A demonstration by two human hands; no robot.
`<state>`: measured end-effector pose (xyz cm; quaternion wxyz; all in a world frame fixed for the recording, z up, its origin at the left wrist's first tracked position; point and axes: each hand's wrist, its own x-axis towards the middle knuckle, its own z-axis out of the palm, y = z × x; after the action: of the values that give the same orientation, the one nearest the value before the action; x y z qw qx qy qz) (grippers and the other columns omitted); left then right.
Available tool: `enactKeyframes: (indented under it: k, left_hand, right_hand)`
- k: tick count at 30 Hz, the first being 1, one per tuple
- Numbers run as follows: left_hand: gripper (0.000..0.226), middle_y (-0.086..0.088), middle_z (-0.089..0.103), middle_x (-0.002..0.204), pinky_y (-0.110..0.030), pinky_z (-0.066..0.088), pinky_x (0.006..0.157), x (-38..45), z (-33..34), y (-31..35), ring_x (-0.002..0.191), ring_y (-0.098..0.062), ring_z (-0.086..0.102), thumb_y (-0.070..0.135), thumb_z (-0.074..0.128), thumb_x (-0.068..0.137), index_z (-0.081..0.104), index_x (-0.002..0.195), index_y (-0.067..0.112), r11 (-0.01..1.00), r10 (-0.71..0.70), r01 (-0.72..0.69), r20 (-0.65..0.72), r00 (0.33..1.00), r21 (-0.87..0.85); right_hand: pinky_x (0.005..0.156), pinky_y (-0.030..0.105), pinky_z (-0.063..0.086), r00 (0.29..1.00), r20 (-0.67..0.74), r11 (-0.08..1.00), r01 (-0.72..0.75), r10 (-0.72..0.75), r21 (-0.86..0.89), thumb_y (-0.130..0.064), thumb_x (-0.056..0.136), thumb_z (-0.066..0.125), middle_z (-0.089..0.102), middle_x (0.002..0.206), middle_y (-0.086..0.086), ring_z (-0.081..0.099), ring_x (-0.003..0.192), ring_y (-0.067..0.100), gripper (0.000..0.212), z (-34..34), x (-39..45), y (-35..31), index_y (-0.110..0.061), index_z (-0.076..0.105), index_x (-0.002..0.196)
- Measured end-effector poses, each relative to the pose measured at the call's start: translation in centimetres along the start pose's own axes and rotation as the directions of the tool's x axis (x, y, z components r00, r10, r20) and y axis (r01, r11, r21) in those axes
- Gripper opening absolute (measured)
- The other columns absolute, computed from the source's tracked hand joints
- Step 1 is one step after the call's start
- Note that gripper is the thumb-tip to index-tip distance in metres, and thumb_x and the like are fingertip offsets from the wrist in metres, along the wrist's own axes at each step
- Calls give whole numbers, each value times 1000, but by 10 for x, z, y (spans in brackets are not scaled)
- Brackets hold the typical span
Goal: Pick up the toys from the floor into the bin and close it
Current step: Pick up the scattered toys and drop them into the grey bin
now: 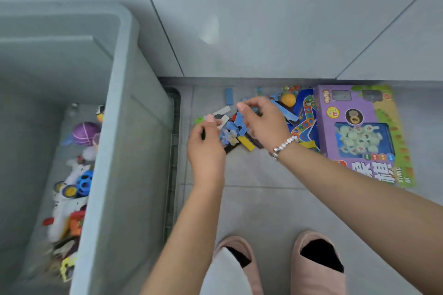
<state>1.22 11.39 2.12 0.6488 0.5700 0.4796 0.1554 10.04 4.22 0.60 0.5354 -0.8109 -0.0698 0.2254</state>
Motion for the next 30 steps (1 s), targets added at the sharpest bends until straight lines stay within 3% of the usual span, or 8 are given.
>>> enactKeyframes:
  k: [2,5,8,12,18,21,26,30]
  left_hand:
    - [31,16,52,52,-27,37,57,-21,-23,38,47,-5,43,35,46,97,62,77,19,992,125,-125,-13,992,-20]
    - [31,17,58,69,-33,38,68,-54,-69,76,67,-12,48,48,45,91,66,83,27,945,327,-324,-79,942,45]
    - [31,15,59,75,-35,38,66,-77,-117,97,71,-16,47,51,43,91,65,87,30,910,414,-401,-187,891,104]
    - [34,8,58,80,-31,43,68,-88,-161,105,77,-17,55,45,35,98,62,106,26,942,322,-279,-269,908,185]
    - [46,18,39,133,-23,29,94,-98,-177,103,122,-2,36,42,27,101,28,145,30,975,175,-126,-279,944,185]
    - [45,10,39,145,-25,30,105,-96,-176,96,133,-9,36,42,29,100,33,143,29,966,210,-159,-264,941,202]
    - [35,15,50,130,-17,35,95,-94,-145,86,119,-1,44,34,34,100,48,131,25,924,347,-301,-182,920,235]
    - [30,19,52,118,-43,31,110,-93,-105,80,117,16,36,31,37,99,53,125,27,839,479,-418,-109,871,348]
  right_hand:
    - [51,22,41,991,122,999,45,-47,22,-33,91,54,56,63,-6,47,48,9,13,3,-12,-41,-21,53,88]
    - [48,20,40,941,311,991,131,-133,26,-32,93,52,56,63,-5,48,49,10,16,15,-40,-99,-16,54,94]
    - [47,14,39,866,448,970,243,-225,16,-35,92,52,56,63,-9,49,48,5,20,35,-70,-146,-15,55,94]
    - [52,17,42,770,578,898,419,-272,-136,-40,89,54,56,68,-11,56,58,5,27,76,-103,-183,-15,61,96]
    - [75,34,51,685,712,831,479,-153,-283,-40,98,34,69,94,10,67,85,26,48,110,-119,-193,-1,60,110]
    - [82,39,50,702,684,831,490,-199,-261,-35,98,33,68,105,18,66,89,31,45,100,-120,-193,-1,60,113]
    - [81,40,55,810,530,922,366,-251,-123,-26,95,42,69,105,5,64,98,20,26,52,-104,-180,-17,66,102]
    - [72,22,53,892,413,954,264,-185,-144,-22,97,42,65,104,-6,62,99,11,24,-4,-78,-148,-22,63,108]
